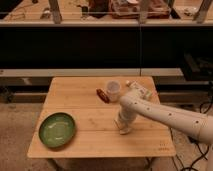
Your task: Wipe the white sponge on the table
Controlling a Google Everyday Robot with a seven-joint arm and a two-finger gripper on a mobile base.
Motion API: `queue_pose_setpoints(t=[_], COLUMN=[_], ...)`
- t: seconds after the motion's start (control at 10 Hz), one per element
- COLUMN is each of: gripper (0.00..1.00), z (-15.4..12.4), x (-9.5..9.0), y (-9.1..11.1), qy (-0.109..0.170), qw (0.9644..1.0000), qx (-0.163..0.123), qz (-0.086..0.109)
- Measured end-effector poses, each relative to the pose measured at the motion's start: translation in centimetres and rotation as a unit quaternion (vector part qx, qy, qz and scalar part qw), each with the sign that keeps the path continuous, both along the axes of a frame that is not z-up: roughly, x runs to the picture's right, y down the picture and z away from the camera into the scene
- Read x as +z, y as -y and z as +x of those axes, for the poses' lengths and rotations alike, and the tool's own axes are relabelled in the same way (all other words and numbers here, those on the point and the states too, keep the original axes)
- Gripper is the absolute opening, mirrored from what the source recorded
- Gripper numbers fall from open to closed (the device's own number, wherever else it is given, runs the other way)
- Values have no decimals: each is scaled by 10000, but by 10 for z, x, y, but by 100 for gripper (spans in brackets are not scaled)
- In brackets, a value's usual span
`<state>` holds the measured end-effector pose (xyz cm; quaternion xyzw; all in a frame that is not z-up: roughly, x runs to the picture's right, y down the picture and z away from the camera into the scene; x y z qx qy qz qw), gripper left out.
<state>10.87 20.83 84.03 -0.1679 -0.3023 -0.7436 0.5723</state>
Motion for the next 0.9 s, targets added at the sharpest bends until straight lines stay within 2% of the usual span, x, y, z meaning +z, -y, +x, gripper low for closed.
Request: queue_pose_setpoints(t=[0.3, 0.5, 0.6, 0.9], gripper=[0, 0, 0, 0], z=[-29, -64, -74, -120], x=[-18, -48, -57, -65], y=[-9, -20, -24, -35], qy=[534, 921, 1008, 1189], qw=[9979, 9926, 9905, 9824], qx=[-353, -785, -930, -1440], qz=[-137, -117, -94, -2])
